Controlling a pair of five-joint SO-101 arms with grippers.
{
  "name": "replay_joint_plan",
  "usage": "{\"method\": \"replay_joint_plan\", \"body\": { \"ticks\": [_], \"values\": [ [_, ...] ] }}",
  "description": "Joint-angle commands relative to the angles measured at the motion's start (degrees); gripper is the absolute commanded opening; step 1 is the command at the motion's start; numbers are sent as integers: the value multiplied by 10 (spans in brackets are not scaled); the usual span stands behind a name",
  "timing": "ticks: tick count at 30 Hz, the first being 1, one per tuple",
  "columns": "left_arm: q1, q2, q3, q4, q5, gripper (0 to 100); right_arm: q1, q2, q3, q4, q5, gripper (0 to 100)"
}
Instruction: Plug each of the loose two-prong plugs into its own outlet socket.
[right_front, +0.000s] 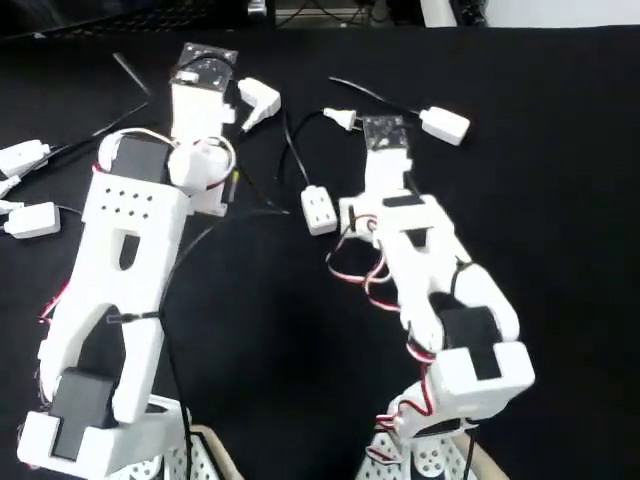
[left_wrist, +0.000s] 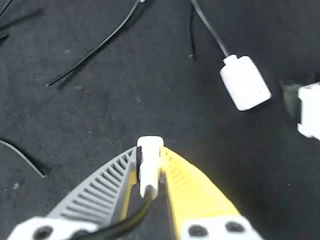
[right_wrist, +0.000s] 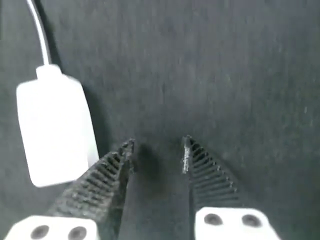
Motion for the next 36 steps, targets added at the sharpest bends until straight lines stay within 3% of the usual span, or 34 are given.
{"method": "replay_joint_plan", "body": {
  "ticks": [1,9,20,27,32,36],
  "values": [
    [8,-4,4,4,-4,28,-8,19,-65,-3,-4,152],
    [4,-4,46,-45,0,28,-37,98,-138,1,-5,152],
    [-51,-9,69,-83,-3,28,-140,99,-193,190,-1,152],
    [-51,-5,70,-83,-4,28,-133,99,-214,270,5,152],
    [-47,-5,73,-120,4,28,-89,102,-280,269,85,155],
    [-15,-4,81,-162,61,28,-25,104,-291,229,49,155]
  ]
}}
